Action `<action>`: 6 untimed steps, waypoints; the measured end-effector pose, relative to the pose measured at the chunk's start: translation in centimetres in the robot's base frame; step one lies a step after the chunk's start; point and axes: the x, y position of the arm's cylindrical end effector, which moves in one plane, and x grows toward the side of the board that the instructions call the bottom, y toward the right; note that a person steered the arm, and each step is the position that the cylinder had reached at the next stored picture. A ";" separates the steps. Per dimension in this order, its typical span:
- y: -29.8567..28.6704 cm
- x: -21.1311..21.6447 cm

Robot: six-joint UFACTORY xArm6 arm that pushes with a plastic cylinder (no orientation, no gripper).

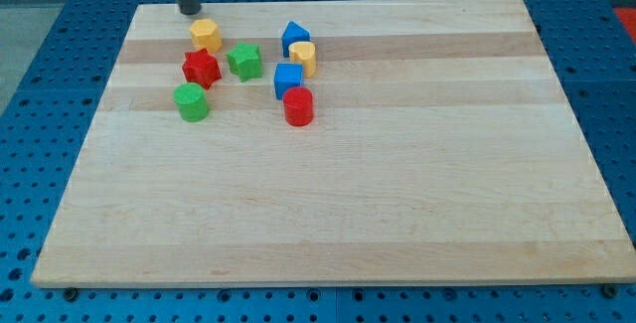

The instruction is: Point at yellow hexagon

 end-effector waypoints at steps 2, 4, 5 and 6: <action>-7.0 0.1; -6.8 5.9; -5.2 9.1; -2.1 9.3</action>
